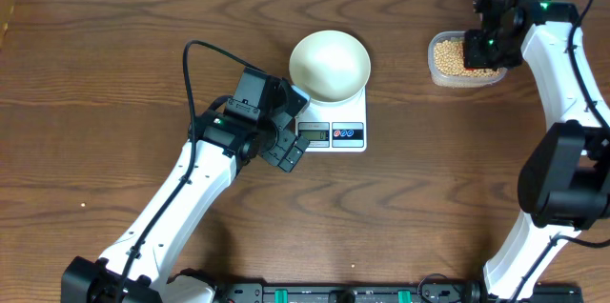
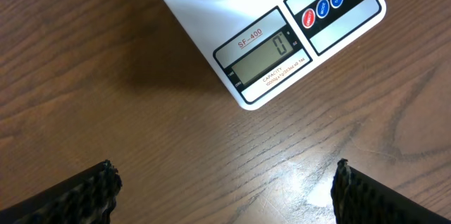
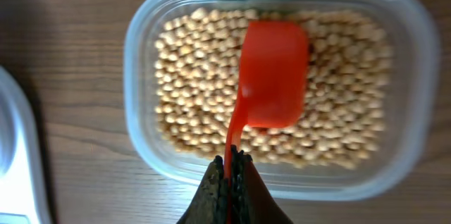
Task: Scoop item into bowl and weigh 50g on scale
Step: 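Lower the red scoop into the soybeans with the right gripper, then lift the filled scoop and carry it left over the bowl, then tip the scoop to pour soybeans into the bowl, then carry the empty scoop back right to the soybean tub, then dip the scoop into the soybeans again with the right gripper, then lift the scoop and move it over the bowl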
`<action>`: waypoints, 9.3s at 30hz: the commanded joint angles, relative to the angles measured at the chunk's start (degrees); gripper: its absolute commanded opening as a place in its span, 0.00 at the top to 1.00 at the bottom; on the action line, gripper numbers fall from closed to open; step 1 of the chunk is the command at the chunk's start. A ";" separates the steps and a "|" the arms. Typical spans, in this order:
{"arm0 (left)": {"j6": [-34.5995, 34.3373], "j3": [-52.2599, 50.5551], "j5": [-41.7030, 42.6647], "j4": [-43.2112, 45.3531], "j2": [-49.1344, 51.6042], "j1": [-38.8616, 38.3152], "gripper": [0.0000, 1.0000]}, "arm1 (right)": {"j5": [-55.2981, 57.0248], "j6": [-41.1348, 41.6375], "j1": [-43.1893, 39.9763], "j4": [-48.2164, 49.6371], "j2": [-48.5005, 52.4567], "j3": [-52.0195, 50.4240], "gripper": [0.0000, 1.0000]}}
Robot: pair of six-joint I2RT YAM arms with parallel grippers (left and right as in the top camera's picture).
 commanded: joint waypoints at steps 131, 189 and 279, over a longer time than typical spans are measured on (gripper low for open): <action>0.57 -0.44 0.74 -0.17 0.02 0.13 0.02 | 14.78 -17.90 32.92 0.00 -1.62 12.90 0.99; 0.55 -0.44 0.74 -0.17 0.02 0.13 0.02 | -7.39 2.19 -6.23 2.49 -10.67 -7.26 0.99; 0.55 -0.44 0.74 -0.17 0.02 0.13 0.02 | -61.57 17.97 -4.50 36.63 -10.67 -19.85 0.99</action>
